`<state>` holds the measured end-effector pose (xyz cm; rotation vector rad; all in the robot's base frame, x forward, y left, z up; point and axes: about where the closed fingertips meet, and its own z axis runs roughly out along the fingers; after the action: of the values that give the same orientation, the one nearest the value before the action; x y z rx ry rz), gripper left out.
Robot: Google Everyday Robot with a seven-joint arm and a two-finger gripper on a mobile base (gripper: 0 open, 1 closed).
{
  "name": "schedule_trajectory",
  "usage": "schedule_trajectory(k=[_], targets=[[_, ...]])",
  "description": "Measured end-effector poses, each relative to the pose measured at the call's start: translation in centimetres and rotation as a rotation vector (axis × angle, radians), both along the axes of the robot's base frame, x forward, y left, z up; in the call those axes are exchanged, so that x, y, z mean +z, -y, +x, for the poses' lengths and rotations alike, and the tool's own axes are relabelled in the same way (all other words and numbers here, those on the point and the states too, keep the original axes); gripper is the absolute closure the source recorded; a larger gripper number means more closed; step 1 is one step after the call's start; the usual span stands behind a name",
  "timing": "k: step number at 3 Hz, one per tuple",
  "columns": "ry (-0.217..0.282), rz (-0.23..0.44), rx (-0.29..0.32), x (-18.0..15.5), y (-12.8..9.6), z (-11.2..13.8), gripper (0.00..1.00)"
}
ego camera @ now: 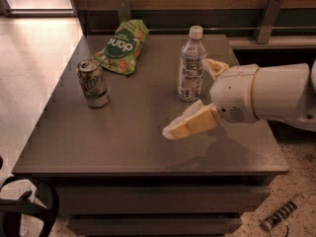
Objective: Pick 7up can
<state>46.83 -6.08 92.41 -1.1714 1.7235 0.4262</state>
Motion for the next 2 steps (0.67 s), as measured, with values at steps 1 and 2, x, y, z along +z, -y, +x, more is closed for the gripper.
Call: schedule_trajectory(k=[1,2], targets=[[0.036,0.132,0.064,1.61,-4.90,1.28,0.00],[0.036,0.131,0.064,1.61,-4.91,1.27,0.00]])
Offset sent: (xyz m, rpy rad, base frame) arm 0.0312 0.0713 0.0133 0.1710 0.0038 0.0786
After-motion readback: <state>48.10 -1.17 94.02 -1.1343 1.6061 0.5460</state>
